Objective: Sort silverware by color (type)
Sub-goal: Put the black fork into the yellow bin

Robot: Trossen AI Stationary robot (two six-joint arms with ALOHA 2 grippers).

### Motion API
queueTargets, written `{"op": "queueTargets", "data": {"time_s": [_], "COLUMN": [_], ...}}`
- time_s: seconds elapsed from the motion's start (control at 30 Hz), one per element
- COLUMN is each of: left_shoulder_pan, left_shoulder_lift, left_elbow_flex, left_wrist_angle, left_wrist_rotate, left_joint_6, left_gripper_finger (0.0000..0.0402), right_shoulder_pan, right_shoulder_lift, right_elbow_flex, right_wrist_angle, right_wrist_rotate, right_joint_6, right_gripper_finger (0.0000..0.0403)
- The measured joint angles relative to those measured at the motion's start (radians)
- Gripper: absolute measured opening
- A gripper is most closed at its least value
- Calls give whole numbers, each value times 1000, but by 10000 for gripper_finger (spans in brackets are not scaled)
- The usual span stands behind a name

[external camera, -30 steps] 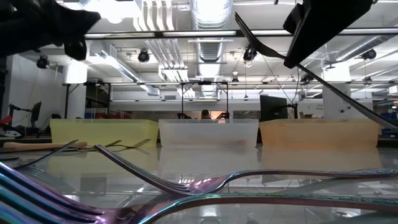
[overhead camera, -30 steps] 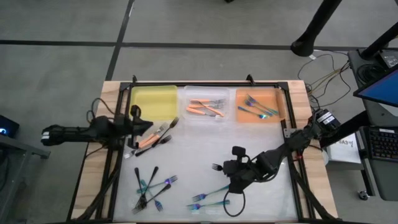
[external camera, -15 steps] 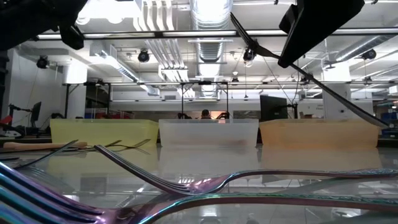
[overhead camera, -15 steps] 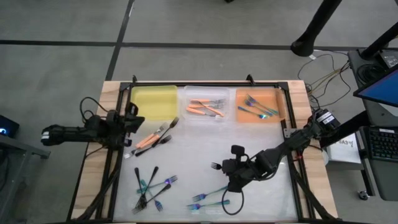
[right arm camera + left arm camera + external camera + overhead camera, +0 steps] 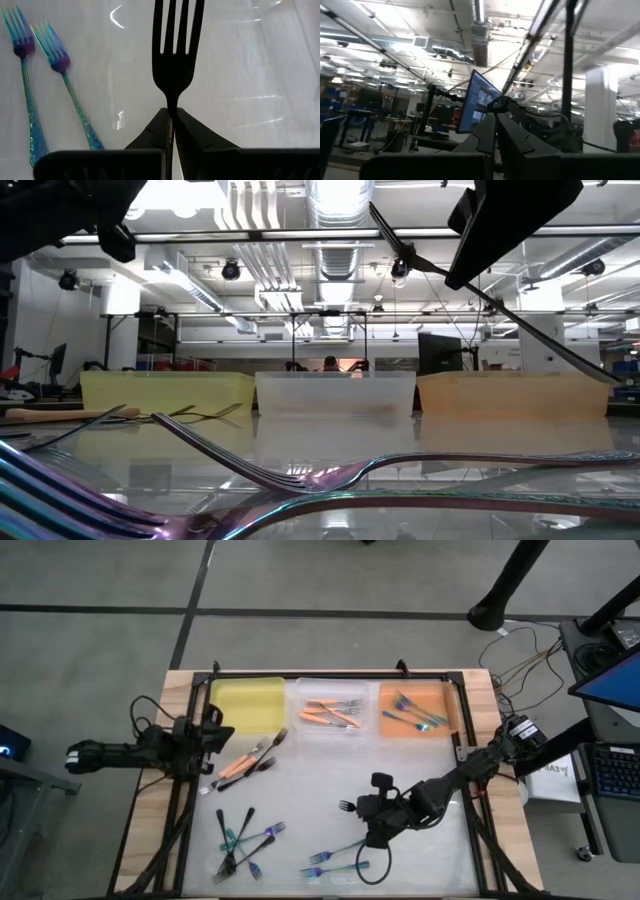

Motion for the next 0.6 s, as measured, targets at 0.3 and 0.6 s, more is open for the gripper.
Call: {"op": "queueTargets", "data": {"time_s": [0.3, 0.6], "left_shoulder_pan": [-1, 0], "left_shoulder_lift": [113, 347], "left_elbow_flex": [0, 0], "left_wrist_angle": [-4, 177], "left_wrist_rotate": [-63, -102], "left_joint_6": [-212, -205], "left_gripper_finger": [0, 0], "right_shoulder_pan": [-70, -249], "right_shoulder_lift": [0, 0], "right_elbow_flex": [0, 0], "right_wrist_angle": [8, 172], "right_wrist_rotate": [-1, 0], "right_joint_6": [-54, -277], "right_gripper_finger": [9, 9]}}
